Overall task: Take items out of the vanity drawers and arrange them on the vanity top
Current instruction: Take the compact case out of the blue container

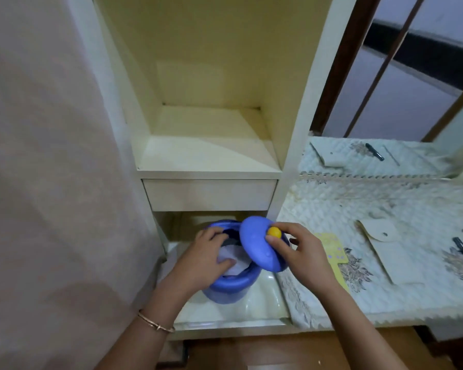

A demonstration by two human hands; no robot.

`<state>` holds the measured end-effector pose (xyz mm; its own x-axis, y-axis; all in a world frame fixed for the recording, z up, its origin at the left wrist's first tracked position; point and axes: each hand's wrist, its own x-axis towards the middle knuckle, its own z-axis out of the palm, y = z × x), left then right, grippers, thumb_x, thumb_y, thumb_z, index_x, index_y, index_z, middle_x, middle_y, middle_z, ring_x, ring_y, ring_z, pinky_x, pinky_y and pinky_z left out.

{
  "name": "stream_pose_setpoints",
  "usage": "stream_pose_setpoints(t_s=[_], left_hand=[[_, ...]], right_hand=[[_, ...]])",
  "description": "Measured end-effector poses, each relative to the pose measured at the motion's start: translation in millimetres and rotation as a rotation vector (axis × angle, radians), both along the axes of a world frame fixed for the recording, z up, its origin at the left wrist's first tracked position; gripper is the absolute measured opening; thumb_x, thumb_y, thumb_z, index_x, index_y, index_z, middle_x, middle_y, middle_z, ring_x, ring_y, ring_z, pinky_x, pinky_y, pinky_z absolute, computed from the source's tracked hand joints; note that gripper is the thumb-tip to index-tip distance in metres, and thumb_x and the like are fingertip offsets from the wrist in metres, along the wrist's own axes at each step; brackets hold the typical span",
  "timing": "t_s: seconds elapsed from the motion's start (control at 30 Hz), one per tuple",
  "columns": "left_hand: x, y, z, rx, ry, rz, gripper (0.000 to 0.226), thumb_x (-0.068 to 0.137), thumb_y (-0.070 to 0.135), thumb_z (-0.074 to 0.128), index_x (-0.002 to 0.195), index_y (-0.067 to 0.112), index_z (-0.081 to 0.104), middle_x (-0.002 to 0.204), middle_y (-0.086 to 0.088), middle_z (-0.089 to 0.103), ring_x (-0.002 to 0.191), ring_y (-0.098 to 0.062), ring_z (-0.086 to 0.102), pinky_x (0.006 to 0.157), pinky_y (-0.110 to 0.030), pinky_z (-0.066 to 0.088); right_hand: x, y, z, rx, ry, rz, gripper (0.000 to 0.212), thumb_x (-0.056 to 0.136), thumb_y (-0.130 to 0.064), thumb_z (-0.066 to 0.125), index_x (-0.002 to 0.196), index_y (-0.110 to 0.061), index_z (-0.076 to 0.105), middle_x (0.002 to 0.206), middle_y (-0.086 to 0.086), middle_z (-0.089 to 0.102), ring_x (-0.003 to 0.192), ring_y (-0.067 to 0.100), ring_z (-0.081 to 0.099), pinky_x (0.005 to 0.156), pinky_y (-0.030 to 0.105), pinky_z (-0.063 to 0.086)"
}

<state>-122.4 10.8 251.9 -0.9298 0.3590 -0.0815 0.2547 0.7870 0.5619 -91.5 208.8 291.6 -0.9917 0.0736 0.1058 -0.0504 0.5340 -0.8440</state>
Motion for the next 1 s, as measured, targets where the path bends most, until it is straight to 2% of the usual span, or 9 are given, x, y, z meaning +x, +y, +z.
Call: stream_pose_setpoints(t_s=[0.2,0.27,0.37,0.5,0.6,0.7,0.77,0.9,1.0], left_hand=[[-33,22,3,-0.331,-0.319,-0.185,0.061,0.071,0.045,0.066,0.123,0.016,0.051,0.126,-0.011,0.057,0.113,-0.026,0.054,0.099,-0.036,0.044],[-37,25,10,-0.395,-0.432,-0.237,0.055,0.073,0.04,0.066,0.121,0.016,0.052,0.119,-0.011,0.063,0.107,-0.027,0.06,0.094,-0.036,0.048],[-43,27,19,-0.408,-0.529,-0.277,0.06,0.073,0.035,0.068,0.125,0.014,0.049,0.119,-0.011,0.064,0.105,-0.025,0.062,0.095,-0.038,0.05],[-45,28,20,-0.447,-0.437,-0.332,0.055,0.069,0.038,0.069,0.117,0.016,0.055,0.113,-0.007,0.065,0.103,-0.023,0.061,0.093,-0.036,0.05],[-38,26,21,-0.421,-0.258,-0.276,0.049,0.062,0.044,0.068,0.103,0.018,0.059,0.102,-0.003,0.066,0.093,-0.022,0.059,0.079,-0.033,0.049],[-27,20,33,-0.353,-0.064,-0.179,0.044,0.059,0.048,0.066,0.095,0.024,0.059,0.099,0.001,0.064,0.092,-0.021,0.058,0.075,-0.03,0.048],[-18,9,43,-0.254,0.011,-0.085,0.052,0.057,0.051,0.064,0.101,0.025,0.058,0.104,0.003,0.061,0.097,-0.018,0.056,0.077,-0.027,0.046],[3,-24,39,-0.079,0.054,0.141,0.087,0.044,0.065,0.049,0.121,0.024,0.048,0.122,0.003,0.053,0.112,-0.018,0.049,0.094,-0.029,0.043],[23,-38,31,-0.038,0.057,0.267,0.093,0.042,0.067,0.043,0.124,0.024,0.046,0.127,0.003,0.052,0.115,-0.018,0.05,0.096,-0.033,0.044]], right_hand=[[8,9,3,-0.043,-0.036,-0.034,0.023,0.081,-0.021,0.067,0.086,-0.042,0.058,0.1,-0.015,0.064,0.093,-0.01,0.056,0.074,0.004,0.039],[11,12,3,-0.052,-0.034,-0.031,0.026,0.081,-0.021,0.067,0.083,-0.044,0.058,0.098,-0.019,0.063,0.092,-0.014,0.054,0.073,0.002,0.039],[15,17,2,-0.064,-0.031,-0.035,0.027,0.081,-0.02,0.067,0.082,-0.045,0.058,0.097,-0.022,0.063,0.093,-0.016,0.053,0.071,-0.003,0.037],[18,21,0,-0.059,-0.042,-0.031,0.027,0.081,-0.02,0.067,0.082,-0.045,0.058,0.097,-0.024,0.062,0.095,-0.016,0.051,0.071,-0.003,0.036],[19,23,-2,-0.061,-0.047,-0.028,0.028,0.081,-0.02,0.067,0.082,-0.046,0.058,0.097,-0.024,0.062,0.094,-0.018,0.051,0.072,-0.001,0.038],[17,20,-3,-0.076,-0.033,-0.034,0.025,0.082,-0.021,0.066,0.084,-0.045,0.058,0.099,-0.02,0.062,0.099,-0.009,0.053,0.072,0.003,0.041],[16,15,-3,-0.084,-0.014,-0.049,0.02,0.082,-0.021,0.065,0.089,-0.039,0.06,0.099,-0.019,0.061,0.097,-0.001,0.057,0.073,0.005,0.041],[6,-2,-6,-0.002,0.062,-0.018,0.017,0.082,-0.019,0.066,0.096,-0.028,0.063,0.091,-0.023,0.058,0.088,-0.012,0.054,0.072,-0.004,0.036],[-5,-19,-10,0.105,0.074,0.062,0.018,0.082,-0.017,0.066,0.1,-0.015,0.066,0.089,-0.01,0.061,0.081,0.0,0.053,0.072,-0.003,0.034]])
